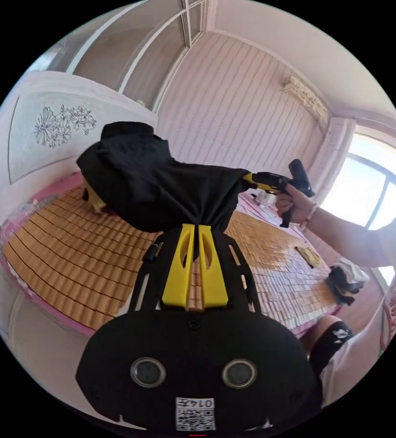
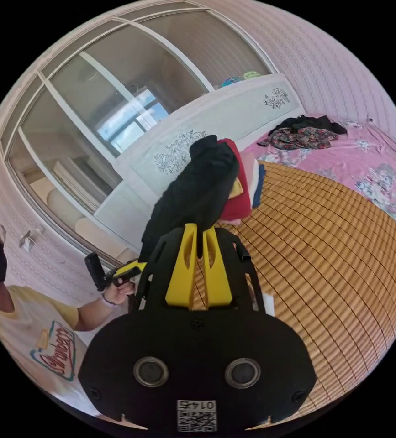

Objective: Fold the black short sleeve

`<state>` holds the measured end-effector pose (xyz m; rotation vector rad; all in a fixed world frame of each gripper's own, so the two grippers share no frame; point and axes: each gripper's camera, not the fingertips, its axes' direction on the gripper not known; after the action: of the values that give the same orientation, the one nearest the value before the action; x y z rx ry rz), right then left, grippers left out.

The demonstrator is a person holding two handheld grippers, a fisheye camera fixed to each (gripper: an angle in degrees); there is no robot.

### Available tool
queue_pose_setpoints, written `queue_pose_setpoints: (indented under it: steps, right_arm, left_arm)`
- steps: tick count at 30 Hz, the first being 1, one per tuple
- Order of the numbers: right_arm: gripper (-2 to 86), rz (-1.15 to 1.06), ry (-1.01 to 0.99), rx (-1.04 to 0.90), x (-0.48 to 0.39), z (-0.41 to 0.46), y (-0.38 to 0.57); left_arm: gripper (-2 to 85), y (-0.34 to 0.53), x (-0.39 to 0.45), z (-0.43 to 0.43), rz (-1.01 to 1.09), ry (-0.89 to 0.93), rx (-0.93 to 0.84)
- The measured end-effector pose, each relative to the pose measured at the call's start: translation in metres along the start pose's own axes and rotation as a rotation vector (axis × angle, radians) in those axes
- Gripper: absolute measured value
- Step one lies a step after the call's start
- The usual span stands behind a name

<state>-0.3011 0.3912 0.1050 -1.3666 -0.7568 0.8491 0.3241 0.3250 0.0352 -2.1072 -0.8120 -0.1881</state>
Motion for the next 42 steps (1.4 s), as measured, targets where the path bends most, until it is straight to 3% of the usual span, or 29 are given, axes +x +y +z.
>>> queue_pose_setpoints:
  steps: [5,7,9,15,17,21,23,26,28,35,38,42]
  right_arm:
    - [3.3,0.157,0.433,-0.172,0.008,-0.096,0.169]
    - [5.4,0.346,0.613,-0.233,0.015,-0.134,0.253]
    - [6.7,0.44,0.59,-0.232,0.002,-0.156,0.306]
    - [10.3,0.461,0.514,-0.169,-0.086,-0.146,0.407]
    - [12.6,0.398,0.552,-0.224,-0.105,-0.119,0.412]
    - [13.2,0.247,0.789,-0.508,-0.117,-0.037,0.408]
    - [12.8,0.139,0.831,-0.507,-0.133,-0.025,0.406]
    - [10.7,0.18,0.809,-0.487,-0.14,-0.024,0.404]
    - [5.1,0.226,0.774,-0.443,-0.14,-0.034,0.405]
    - [1.6,0.245,0.591,-0.446,-0.135,-0.06,0.4]
    - [1.7,0.122,0.632,-0.413,-0.147,-0.087,0.37]
    - [3.2,0.099,0.698,-0.192,-0.143,-0.155,0.31]
  left_arm:
    - [1.0,0.069,0.123,0.063,-0.051,0.29,-0.265]
    - [3.4,0.089,0.172,0.09,0.061,0.315,-0.414]
    - [3.9,0.089,0.187,0.092,0.08,0.256,-0.488]
    - [4.5,0.052,0.156,0.048,0.053,0.066,-0.374]
    - [5.4,0.044,0.146,0.058,0.03,0.027,-0.441]
    - [7.0,0.026,0.169,0.108,0.09,0.055,-0.611]
    - [7.8,0.019,0.192,0.135,0.155,0.026,-0.688]
    - [8.3,0.012,0.233,0.175,0.277,-0.017,-0.763]
    - [8.6,0.021,0.258,0.21,0.368,-0.098,-0.908]
    - [0.9,0.005,0.302,0.219,0.514,-0.122,-0.919]
    - [0.2,-0.036,0.313,0.208,0.467,-0.069,-0.81]
    - [2.2,-0.116,0.325,0.195,0.385,-0.021,-0.562]
